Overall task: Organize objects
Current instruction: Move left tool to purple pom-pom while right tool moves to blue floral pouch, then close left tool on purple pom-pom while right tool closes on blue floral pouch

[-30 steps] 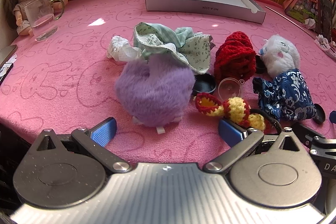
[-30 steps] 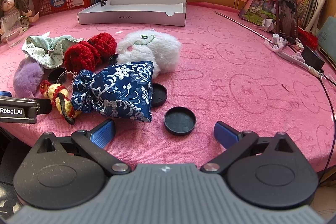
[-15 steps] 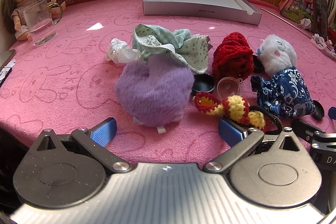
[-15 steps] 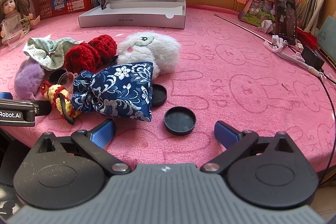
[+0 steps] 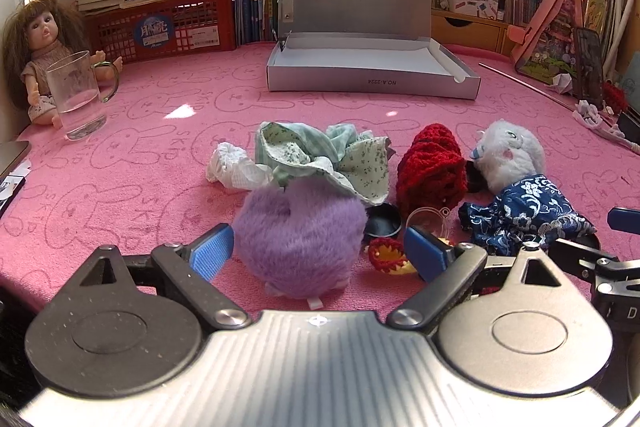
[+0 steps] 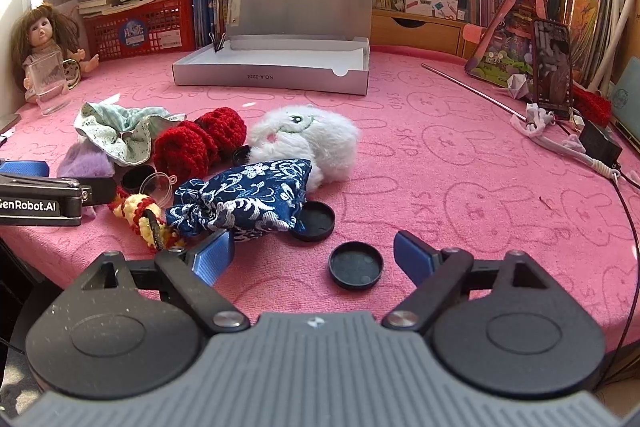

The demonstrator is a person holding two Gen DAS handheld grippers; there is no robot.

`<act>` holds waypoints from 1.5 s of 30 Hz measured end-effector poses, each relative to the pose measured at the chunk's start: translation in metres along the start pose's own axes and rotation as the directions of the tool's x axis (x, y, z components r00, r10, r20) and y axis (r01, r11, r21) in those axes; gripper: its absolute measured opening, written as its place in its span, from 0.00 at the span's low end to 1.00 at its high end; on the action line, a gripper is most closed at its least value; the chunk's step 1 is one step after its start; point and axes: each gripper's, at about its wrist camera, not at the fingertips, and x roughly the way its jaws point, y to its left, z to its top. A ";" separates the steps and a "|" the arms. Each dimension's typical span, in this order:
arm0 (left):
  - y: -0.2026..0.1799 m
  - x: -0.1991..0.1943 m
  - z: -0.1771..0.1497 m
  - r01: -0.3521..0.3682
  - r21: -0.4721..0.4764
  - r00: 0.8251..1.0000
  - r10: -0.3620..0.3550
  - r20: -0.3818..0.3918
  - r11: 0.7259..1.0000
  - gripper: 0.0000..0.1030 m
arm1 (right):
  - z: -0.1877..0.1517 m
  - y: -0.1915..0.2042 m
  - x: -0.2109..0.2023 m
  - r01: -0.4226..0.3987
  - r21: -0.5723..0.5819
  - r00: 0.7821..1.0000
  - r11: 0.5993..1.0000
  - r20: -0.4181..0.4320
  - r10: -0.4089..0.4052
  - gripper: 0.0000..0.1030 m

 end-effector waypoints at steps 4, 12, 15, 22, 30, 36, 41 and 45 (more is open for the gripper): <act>0.009 0.002 0.001 -0.011 -0.015 1.000 0.011 -0.001 1.000 0.85 | 0.004 0.010 0.000 -0.024 -0.030 0.999 0.999 0.021 0.025 0.89; 0.016 0.012 -0.004 -0.015 -0.019 0.999 0.015 -0.029 1.000 0.85 | 0.007 0.027 0.014 -0.049 -0.054 0.999 0.997 0.001 0.049 0.87; 0.015 0.018 -0.005 -0.015 -0.016 0.999 0.014 -0.041 1.000 0.85 | 0.008 0.029 0.020 -0.051 -0.053 0.999 0.997 -0.010 0.050 0.86; 0.019 0.029 -0.006 -0.023 -0.036 0.999 0.021 -0.044 0.999 0.85 | 0.008 0.032 0.032 -0.055 -0.047 0.998 0.997 -0.041 0.053 0.85; 0.019 0.032 -0.007 -0.020 -0.024 0.999 0.019 -0.032 1.000 0.82 | 0.009 0.032 0.040 -0.080 -0.030 0.995 0.996 -0.062 0.078 0.82; 0.022 0.025 -0.003 0.001 -0.040 1.000 -0.001 -0.011 0.999 0.75 | 0.012 0.028 0.036 -0.112 0.003 0.992 0.994 -0.053 0.112 0.65; 0.023 0.015 0.003 0.000 -0.035 1.000 0.001 0.028 0.999 0.75 | 0.020 0.025 0.027 -0.117 0.012 0.993 0.993 -0.017 0.118 0.57; 0.023 0.007 0.009 0.004 -0.034 0.998 -0.002 0.066 0.999 0.75 | 0.028 0.022 0.019 -0.111 0.014 0.994 0.994 0.024 0.110 0.56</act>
